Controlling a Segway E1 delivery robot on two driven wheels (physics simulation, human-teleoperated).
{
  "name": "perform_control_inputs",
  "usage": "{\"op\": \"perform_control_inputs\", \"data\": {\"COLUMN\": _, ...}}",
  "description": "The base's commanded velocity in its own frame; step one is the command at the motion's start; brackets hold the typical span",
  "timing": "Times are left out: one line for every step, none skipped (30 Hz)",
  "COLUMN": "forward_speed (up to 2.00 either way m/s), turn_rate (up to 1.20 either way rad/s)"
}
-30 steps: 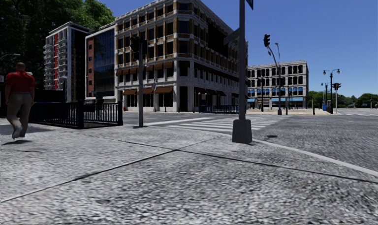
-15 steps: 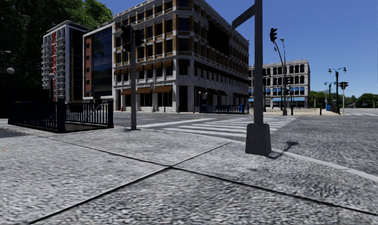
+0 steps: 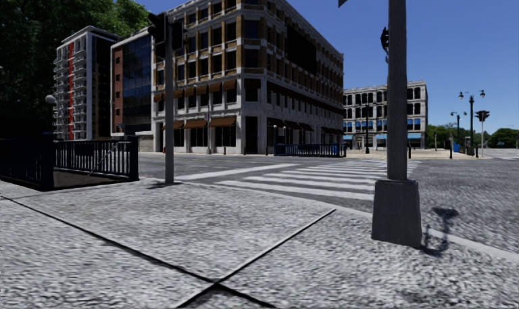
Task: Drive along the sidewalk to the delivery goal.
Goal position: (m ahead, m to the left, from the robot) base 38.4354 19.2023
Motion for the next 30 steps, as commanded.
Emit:
{"op": "perform_control_inputs", "data": {"forward_speed": 2.0, "turn_rate": 0.0}}
{"op": "perform_control_inputs", "data": {"forward_speed": 2.0, "turn_rate": 0.0}}
{"op": "perform_control_inputs", "data": {"forward_speed": 2.0, "turn_rate": 0.0}}
{"op": "perform_control_inputs", "data": {"forward_speed": 2.0, "turn_rate": 0.0}}
{"op": "perform_control_inputs", "data": {"forward_speed": 2.0, "turn_rate": 0.0}}
{"op": "perform_control_inputs", "data": {"forward_speed": 2.0, "turn_rate": 0.0}}
{"op": "perform_control_inputs", "data": {"forward_speed": 2.0, "turn_rate": 0.0}}
{"op": "perform_control_inputs", "data": {"forward_speed": 2.0, "turn_rate": 0.0}}
{"op": "perform_control_inputs", "data": {"forward_speed": 2.0, "turn_rate": 0.0}}
{"op": "perform_control_inputs", "data": {"forward_speed": 2.0, "turn_rate": 0.0}}
{"op": "perform_control_inputs", "data": {"forward_speed": 2.0, "turn_rate": 0.0}}
{"op": "perform_control_inputs", "data": {"forward_speed": 2.0, "turn_rate": 0.0}}
{"op": "perform_control_inputs", "data": {"forward_speed": 2.0, "turn_rate": 0.0}}
{"op": "perform_control_inputs", "data": {"forward_speed": 2.0, "turn_rate": 0.0}}
{"op": "perform_control_inputs", "data": {"forward_speed": 2.0, "turn_rate": 0.0}}
{"op": "perform_control_inputs", "data": {"forward_speed": 2.0, "turn_rate": 0.0}}
{"op": "perform_control_inputs", "data": {"forward_speed": 2.0, "turn_rate": 0.0}}
{"op": "perform_control_inputs", "data": {"forward_speed": 2.0, "turn_rate": 0.0}}
{"op": "perform_control_inputs", "data": {"forward_speed": 2.0, "turn_rate": 0.0}}
{"op": "perform_control_inputs", "data": {"forward_speed": 2.0, "turn_rate": 0.0}}
{"op": "perform_control_inputs", "data": {"forward_speed": 2.0, "turn_rate": 0.0}}
{"op": "perform_control_inputs", "data": {"forward_speed": 2.0, "turn_rate": 0.0}}
{"op": "perform_control_inputs", "data": {"forward_speed": 2.0, "turn_rate": 0.0}}
{"op": "perform_control_inputs", "data": {"forward_speed": 2.0, "turn_rate": -0.04}}
{"op": "perform_control_inputs", "data": {"forward_speed": 2.0, "turn_rate": -0.23}}
{"op": "perform_control_inputs", "data": {"forward_speed": 2.0, "turn_rate": -0.38}}
{"op": "perform_control_inputs", "data": {"forward_speed": 2.0, "turn_rate": -0.52}}
{"op": "perform_control_inputs", "data": {"forward_speed": 2.0, "turn_rate": -0.64}}
{"op": "perform_control_inputs", "data": {"forward_speed": 2.0, "turn_rate": -0.75}}
{"op": "perform_control_inputs", "data": {"forward_speed": 2.0, "turn_rate": -0.75}}
